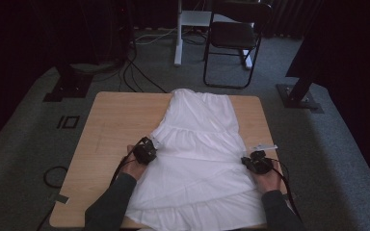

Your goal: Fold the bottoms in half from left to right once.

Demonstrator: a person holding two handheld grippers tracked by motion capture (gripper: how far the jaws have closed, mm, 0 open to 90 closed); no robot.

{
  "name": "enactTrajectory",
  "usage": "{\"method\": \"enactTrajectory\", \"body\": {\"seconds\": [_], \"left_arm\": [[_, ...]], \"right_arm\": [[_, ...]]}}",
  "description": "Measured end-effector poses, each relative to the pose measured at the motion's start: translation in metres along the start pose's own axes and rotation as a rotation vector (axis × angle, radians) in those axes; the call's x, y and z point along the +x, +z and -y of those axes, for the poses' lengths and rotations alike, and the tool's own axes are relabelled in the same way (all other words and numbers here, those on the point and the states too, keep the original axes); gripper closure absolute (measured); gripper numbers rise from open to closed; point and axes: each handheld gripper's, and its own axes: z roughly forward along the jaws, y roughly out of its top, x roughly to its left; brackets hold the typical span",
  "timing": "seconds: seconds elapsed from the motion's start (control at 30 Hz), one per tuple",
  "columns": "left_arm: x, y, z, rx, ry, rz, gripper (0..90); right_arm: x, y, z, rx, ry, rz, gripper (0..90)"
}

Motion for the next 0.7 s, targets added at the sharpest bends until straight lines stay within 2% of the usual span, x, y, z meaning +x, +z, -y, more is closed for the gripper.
{"method": "enactTrajectory", "body": {"seconds": [0.1,0.17,0.23,0.27,0.3,0.37,0.4,0.47,0.5,0.57,0.7], "left_arm": [[0.011,0.007,-0.001,0.033,-0.017,-0.064,81.8],[0.016,0.007,0.002,0.024,-0.050,-0.044,82.5],[0.013,0.002,0.005,0.001,-0.042,0.001,82.7],[0.013,0.002,0.005,0.001,-0.042,0.001,82.6],[0.003,-0.010,0.010,-0.054,-0.023,0.093,82.6],[-0.005,-0.023,0.015,-0.115,-0.023,0.169,78.4],[-0.008,-0.027,0.017,-0.141,-0.036,0.177,75.1],[-0.009,-0.035,0.022,-0.167,-0.058,0.179,68.6],[-0.008,-0.037,0.025,-0.174,-0.072,0.180,66.6],[-0.007,-0.041,0.029,-0.176,-0.090,0.178,65.0],[-0.008,-0.053,0.038,-0.193,-0.115,0.192,61.9]], "right_arm": [[0.011,0.011,-0.012,0.001,-0.026,-0.020,87.7],[0.014,0.015,-0.018,0.005,-0.040,-0.027,87.8],[0.011,0.015,-0.022,-0.006,-0.040,0.004,88.6],[0.007,0.014,-0.023,-0.016,-0.028,0.024,88.8],[0.001,0.010,-0.024,-0.030,-0.005,0.072,88.8],[-0.008,0.003,-0.023,-0.039,0.029,0.124,88.2],[-0.011,-0.001,-0.022,-0.037,0.040,0.131,83.1],[-0.011,-0.011,-0.018,-0.055,0.047,0.103,68.1],[-0.008,-0.018,-0.014,-0.072,0.037,0.073,64.8],[0.000,-0.028,-0.008,-0.089,0.010,0.045,58.8],[0.019,-0.039,0.010,-0.113,0.017,-0.116,50.9]]}}
